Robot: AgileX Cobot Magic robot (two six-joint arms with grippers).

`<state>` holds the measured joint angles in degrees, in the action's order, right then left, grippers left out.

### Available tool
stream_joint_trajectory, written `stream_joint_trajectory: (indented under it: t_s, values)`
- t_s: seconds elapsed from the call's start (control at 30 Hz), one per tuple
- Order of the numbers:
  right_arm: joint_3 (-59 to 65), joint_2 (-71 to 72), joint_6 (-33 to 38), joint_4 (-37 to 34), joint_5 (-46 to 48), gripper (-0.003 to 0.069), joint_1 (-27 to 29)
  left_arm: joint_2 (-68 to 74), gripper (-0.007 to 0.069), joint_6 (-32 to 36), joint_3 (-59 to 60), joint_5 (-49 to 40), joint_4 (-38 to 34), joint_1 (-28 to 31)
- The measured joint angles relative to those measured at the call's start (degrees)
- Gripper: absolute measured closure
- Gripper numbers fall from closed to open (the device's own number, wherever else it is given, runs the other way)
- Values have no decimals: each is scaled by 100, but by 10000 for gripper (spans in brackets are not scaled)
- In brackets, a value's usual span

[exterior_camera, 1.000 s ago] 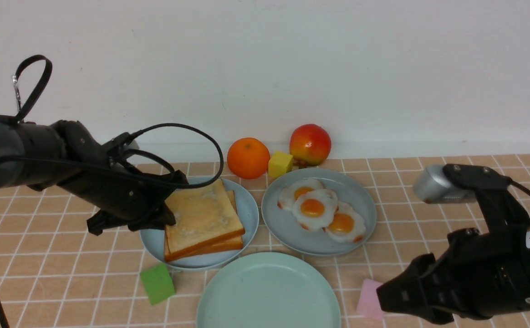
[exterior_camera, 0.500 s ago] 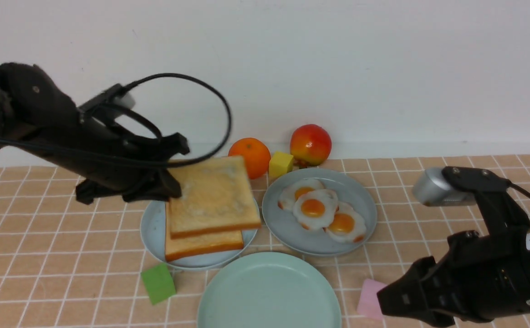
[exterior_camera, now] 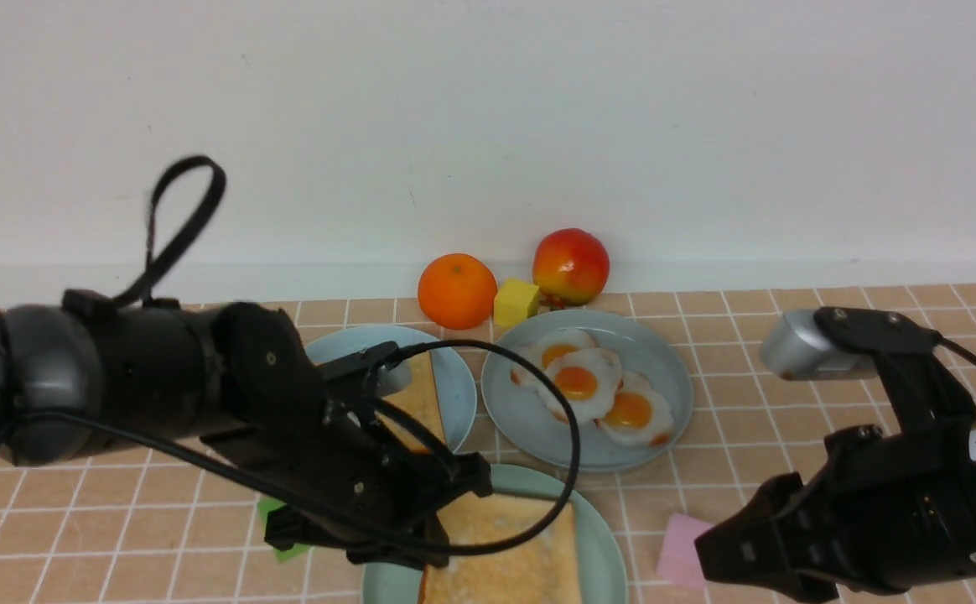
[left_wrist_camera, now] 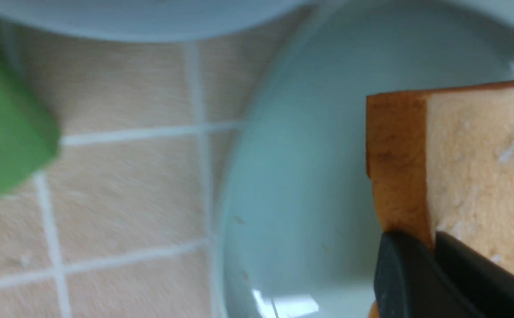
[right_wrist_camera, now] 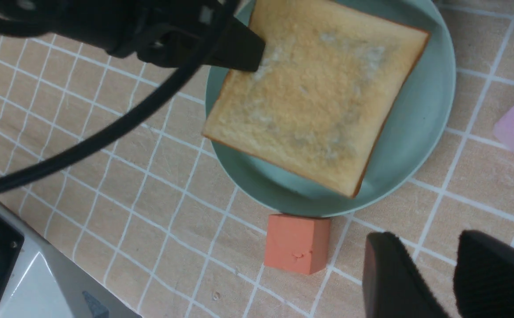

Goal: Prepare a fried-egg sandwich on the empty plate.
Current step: Use the left arm to put a slice of bread into the empty plate in the middle, then use the right arm to grab a fried egg

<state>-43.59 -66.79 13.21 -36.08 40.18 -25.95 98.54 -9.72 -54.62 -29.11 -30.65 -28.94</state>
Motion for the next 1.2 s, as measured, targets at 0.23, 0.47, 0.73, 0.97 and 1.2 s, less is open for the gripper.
stream_joint_trajectory:
  t_s: [0.23,0.47,0.73,0.97,1.2]
  values:
    - [0,0,0,13,0,419,0,91,554,-68,19,160,-6,0]
    - [-179,-38,-241,578,-187,365,22,91,329,-81,-14,27,226,0]
    - [-1691,-935,-1122,1428,159,246,576,67,144,-92,-1253,-1582,1513,0]
    - [-3187,-2532,-1169,1181,789,237,1006,-674,280,387,-2056,-2350,1669,0]
    - [-4233,-4012,-982,415,1035,237,1337,-1869,627,1922,-1545,-2437,743,0]
